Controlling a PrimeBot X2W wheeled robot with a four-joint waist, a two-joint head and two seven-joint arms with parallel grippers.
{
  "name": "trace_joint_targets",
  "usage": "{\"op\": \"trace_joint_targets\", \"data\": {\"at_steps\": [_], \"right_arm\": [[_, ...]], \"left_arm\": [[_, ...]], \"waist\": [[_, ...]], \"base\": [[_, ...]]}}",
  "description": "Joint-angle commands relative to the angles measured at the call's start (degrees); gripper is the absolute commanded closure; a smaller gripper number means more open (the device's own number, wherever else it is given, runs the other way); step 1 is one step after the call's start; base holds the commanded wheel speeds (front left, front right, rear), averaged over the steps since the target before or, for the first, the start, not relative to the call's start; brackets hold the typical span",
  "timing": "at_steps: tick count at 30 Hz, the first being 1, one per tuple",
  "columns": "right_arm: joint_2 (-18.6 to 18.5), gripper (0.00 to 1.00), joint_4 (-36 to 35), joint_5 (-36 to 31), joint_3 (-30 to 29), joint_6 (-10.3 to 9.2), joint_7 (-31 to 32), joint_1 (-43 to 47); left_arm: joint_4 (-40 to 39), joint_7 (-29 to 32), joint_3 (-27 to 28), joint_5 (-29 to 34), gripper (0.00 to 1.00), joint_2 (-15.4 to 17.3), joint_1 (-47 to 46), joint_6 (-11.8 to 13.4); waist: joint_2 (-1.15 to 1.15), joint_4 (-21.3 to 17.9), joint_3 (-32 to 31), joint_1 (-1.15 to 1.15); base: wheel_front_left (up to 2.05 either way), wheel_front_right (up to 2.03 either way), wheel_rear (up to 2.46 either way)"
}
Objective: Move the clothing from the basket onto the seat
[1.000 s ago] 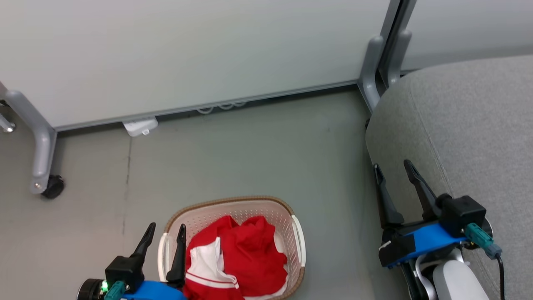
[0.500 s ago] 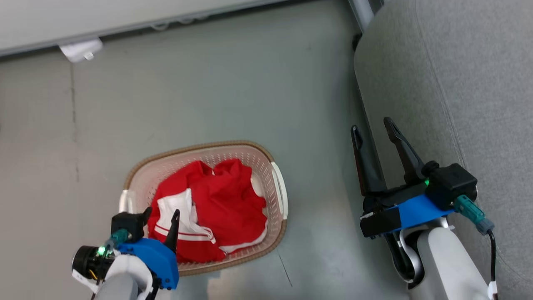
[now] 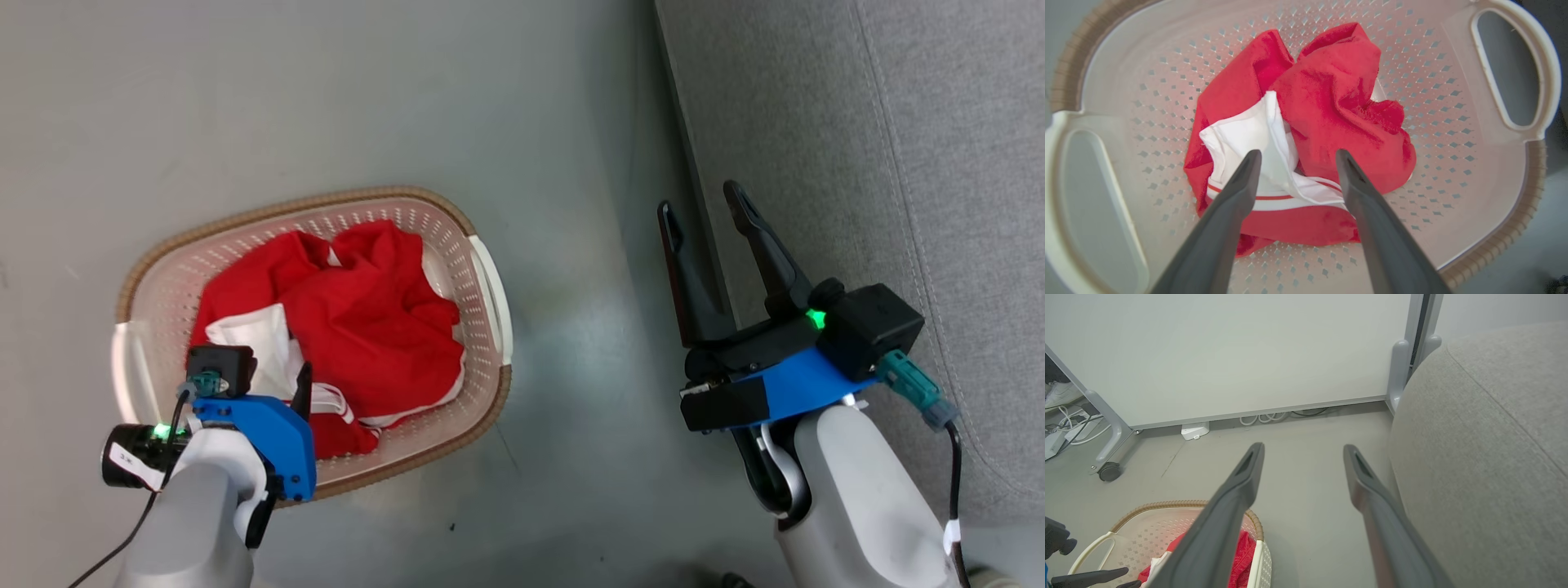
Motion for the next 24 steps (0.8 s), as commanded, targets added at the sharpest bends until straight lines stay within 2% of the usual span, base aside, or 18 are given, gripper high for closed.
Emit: {"op": "trace_joint_targets", "data": {"at_steps": [1, 13, 17, 18, 19, 24], "right_arm": [[-0.08, 0.00, 0.15, 0.57, 0.27, -0.04, -0.48, -1.42], [-0.07, 0.00, 1.81, 4.13, 3.44, -0.04, -2.16, -4.72], [-0.08, 0.00, 2.30, 4.78, 3.75, -0.04, -2.31, -5.35], [-0.07, 0.00, 2.41, 4.83, 3.84, -0.04, -2.32, -5.42], [-0.07, 0.00, 2.34, 5.05, 3.89, -0.04, -2.34, -5.44], [-0.08, 0.00, 1.83, 5.81, 4.12, -0.04, -2.26, -5.64]], "left_arm": [[0.48, 0.10, 0.03, 0.21, 0.00, 0.50, -1.08, 0.43], [5.37, 1.34, 1.07, -0.58, 0.00, 3.44, -6.36, 4.42], [6.69, 1.83, 1.98, -1.71, 0.00, 4.24, -6.71, 5.00], [6.91, 1.84, 2.01, -1.82, 0.69, 4.34, -6.78, 5.02], [7.15, 1.99, 2.06, -2.05, 1.00, 4.40, -6.85, 4.95], [7.87, 1.88, 1.61, -2.41, 1.00, 4.76, -7.17, 4.63]], "waist": [[0.00, -1.85, 2.79, -0.01], [0.00, -4.64, 9.18, -0.01], [0.00, -5.34, 10.09, -0.01], [0.00, -5.48, 10.20, -0.01], [0.00, -5.61, 10.30, -0.01], [0.00, -6.02, 10.41, -0.01]], "base": [[0.00, 0.00, 0.00], [0.00, 0.00, 0.00], [0.00, 0.00, 0.00], [0.00, 0.00, 0.00], [0.00, 0.00, 0.00], [0.00, 0.00, 0.00]]}}
